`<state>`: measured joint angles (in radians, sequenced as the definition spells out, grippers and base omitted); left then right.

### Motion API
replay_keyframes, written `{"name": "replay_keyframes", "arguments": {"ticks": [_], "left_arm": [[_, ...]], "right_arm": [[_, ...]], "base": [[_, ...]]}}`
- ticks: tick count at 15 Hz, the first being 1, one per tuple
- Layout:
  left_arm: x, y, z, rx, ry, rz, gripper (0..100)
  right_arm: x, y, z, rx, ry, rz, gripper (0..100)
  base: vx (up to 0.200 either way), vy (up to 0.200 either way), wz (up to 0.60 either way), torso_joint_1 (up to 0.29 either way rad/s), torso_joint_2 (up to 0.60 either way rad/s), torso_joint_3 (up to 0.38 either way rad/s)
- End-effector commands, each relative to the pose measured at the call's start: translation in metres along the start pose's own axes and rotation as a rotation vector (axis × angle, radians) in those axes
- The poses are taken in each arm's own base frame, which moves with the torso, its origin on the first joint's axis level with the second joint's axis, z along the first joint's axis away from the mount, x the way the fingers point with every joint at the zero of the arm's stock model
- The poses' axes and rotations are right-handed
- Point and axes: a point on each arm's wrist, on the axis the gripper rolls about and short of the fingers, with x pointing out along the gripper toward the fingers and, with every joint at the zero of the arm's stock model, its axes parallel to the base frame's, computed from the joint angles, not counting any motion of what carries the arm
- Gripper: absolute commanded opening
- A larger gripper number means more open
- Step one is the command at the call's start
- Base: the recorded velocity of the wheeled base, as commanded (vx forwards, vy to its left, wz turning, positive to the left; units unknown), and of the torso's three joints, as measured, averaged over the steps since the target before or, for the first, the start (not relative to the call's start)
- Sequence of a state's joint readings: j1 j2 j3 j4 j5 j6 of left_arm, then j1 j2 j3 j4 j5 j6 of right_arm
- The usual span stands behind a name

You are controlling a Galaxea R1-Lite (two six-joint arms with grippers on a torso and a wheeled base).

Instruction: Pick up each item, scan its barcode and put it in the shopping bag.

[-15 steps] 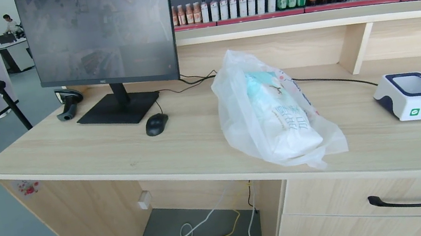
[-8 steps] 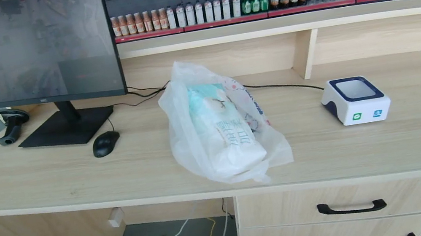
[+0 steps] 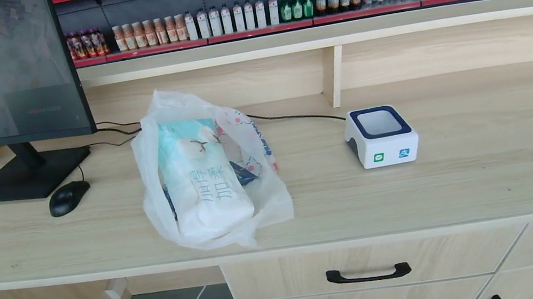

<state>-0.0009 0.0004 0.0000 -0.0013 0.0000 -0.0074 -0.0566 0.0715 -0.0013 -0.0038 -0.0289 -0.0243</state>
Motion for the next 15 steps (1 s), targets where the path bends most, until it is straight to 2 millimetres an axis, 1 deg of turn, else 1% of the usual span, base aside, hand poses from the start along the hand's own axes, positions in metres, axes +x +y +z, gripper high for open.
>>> {"name": "replay_keyframes", "arguments": {"ticks": [1,11,15], "left_arm": [[0.0,0.0,0.0,0.0,-0.001,-0.001,100],[0.0,0.0,-0.0001,0.0,0.001,-0.001,100],[0.0,0.0,-0.0001,0.0,0.001,-0.001,100]], "right_arm": [[0.0005,0.0,0.0003,0.0,0.006,0.0,100],[0.0005,0.0,0.0003,0.004,0.006,0.001,100],[0.0005,0.0,0.0003,0.006,0.006,0.001,100]], "base": [[0.0,-0.2,0.0,0.007,0.0,0.002],[0.0,-0.2,0.0,0.0,0.0,0.003],[-0.2,0.0,0.0,0.004,0.0,0.004]]}}
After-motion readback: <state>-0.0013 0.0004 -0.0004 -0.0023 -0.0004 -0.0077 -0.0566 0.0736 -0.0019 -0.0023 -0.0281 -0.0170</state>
